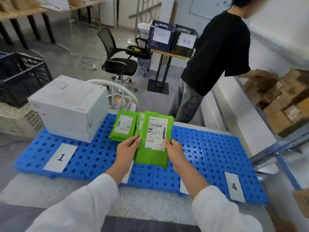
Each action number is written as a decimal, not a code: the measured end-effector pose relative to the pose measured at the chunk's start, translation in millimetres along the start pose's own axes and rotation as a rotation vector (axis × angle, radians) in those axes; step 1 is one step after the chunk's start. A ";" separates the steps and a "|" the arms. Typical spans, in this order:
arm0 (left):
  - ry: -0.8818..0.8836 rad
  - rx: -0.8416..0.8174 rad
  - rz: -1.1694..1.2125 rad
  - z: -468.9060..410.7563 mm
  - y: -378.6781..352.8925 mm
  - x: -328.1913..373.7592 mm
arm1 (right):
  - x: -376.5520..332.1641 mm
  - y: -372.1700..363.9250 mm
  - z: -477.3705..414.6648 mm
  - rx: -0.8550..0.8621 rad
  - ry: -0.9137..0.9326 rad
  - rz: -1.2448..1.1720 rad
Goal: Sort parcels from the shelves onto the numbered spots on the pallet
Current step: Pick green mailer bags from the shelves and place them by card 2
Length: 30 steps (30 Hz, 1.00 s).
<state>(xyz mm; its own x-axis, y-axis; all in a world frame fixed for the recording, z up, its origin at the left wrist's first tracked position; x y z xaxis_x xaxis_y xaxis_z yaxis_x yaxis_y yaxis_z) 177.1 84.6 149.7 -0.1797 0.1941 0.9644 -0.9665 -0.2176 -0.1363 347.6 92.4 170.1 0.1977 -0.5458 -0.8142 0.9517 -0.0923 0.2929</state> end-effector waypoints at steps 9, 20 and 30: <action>0.243 -0.088 0.120 -101.5 49.1 -8.0 | -22.2 -75.5 -90.4 -0.052 -0.119 0.097; 0.207 0.085 -0.008 -196.0 41.7 -17.6 | -36.9 -66.0 -174.4 0.057 -0.167 -0.012; 0.252 0.087 0.045 -223.5 33.1 -35.4 | -43.2 -61.3 -204.2 -0.106 -0.197 0.002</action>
<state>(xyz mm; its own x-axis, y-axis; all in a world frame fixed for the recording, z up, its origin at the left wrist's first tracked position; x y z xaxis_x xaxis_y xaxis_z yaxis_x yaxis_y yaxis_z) 110.4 284.3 60.4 -0.2726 0.4121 0.8694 -0.9391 -0.3105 -0.1473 328.7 291.6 85.0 0.1596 -0.6989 -0.6971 0.9728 -0.0086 0.2314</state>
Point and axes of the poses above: each hand's wrist, its own z-axis away from the middle knuckle, its own y-axis out of the back of the hand, x = y × z, the point moved 1 cm from there along -z, towards the middle knuckle, and after that the axes turned 6 degrees about -y, right-handed, at the moved point
